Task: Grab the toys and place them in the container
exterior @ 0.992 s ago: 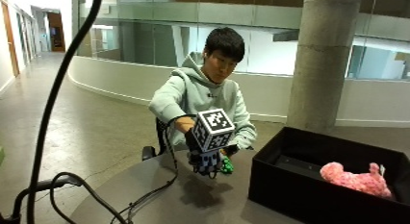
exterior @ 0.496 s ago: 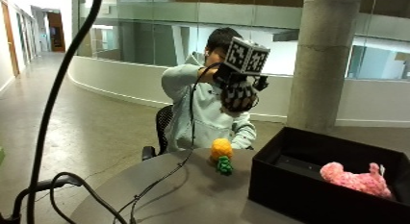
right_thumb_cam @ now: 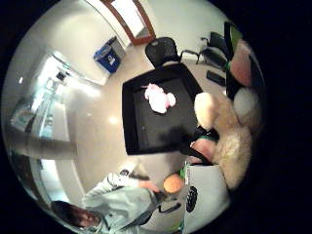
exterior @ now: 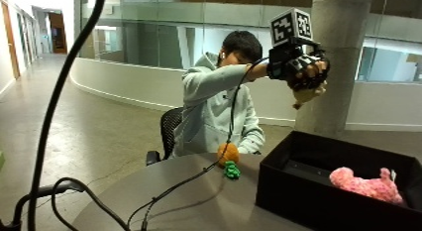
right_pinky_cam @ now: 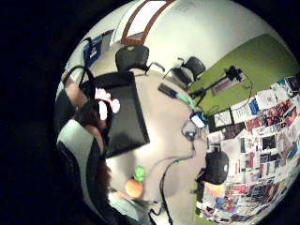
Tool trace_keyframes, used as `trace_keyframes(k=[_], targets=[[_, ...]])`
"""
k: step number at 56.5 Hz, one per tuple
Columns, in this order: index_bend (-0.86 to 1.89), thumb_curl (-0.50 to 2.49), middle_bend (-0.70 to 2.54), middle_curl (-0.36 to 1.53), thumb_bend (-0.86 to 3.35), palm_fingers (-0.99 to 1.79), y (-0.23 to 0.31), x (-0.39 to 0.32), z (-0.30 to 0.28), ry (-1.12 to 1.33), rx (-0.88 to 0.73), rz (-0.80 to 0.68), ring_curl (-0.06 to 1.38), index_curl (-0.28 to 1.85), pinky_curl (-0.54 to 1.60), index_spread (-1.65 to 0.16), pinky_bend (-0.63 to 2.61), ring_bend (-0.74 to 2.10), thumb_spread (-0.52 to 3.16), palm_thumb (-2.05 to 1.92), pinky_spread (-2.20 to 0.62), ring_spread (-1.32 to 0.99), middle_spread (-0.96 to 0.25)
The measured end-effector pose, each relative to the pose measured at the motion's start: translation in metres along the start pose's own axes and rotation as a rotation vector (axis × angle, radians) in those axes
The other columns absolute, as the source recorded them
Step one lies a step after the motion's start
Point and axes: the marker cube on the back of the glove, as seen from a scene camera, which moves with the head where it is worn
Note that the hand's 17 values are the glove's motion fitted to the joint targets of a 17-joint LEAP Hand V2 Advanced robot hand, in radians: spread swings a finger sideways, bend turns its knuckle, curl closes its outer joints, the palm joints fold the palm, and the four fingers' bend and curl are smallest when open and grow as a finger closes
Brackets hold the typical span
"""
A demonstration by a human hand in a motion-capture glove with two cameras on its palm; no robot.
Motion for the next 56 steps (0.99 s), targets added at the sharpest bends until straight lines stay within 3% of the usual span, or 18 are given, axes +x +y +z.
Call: trace_keyframes(k=[20, 25, 28, 33, 40, 56], targets=[[0.11, 1.04, 0.53, 0.81, -0.02, 0.85, -0.069, -0.046, 0.064, -0.081, 0.027, -0.004, 0.57, 1.06, 0.49, -0.36, 1.14, 1.06, 0.51, 0.69, -0.40, -0.32, -0.30], [0.02, 0.97, 0.46, 0.80, -0.03, 0.63, -0.073, -0.061, 0.079, -0.135, -0.021, -0.016, 0.58, 0.98, 0.51, -0.33, 1.22, 1.10, 0.78, 0.59, -0.39, -0.30, -0.28], [0.04, 0.88, 0.31, 0.75, -0.08, 0.00, -0.074, -0.070, 0.086, -0.194, -0.048, -0.029, 0.57, 0.93, 0.54, -0.32, 1.24, 0.93, 0.92, 0.43, -0.29, -0.25, -0.22], [0.06, 0.75, 0.21, 0.67, -0.08, -0.25, -0.072, -0.083, 0.091, -0.273, -0.073, -0.065, 0.46, 0.80, 0.48, -0.31, 1.25, 0.67, 1.07, 0.25, -0.16, -0.18, -0.13], [0.04, 0.62, 0.14, 0.58, -0.04, -0.30, -0.068, -0.089, 0.086, -0.337, -0.082, -0.082, 0.36, 0.64, 0.44, -0.29, 1.21, 0.47, 1.18, 0.12, -0.06, -0.11, -0.06], [0.08, 0.47, 0.14, 0.45, -0.01, -0.26, -0.020, -0.068, 0.056, -0.289, -0.118, -0.162, 0.32, 0.42, 0.35, -0.26, 0.99, 0.32, 1.29, 0.09, 0.02, -0.05, 0.00]])
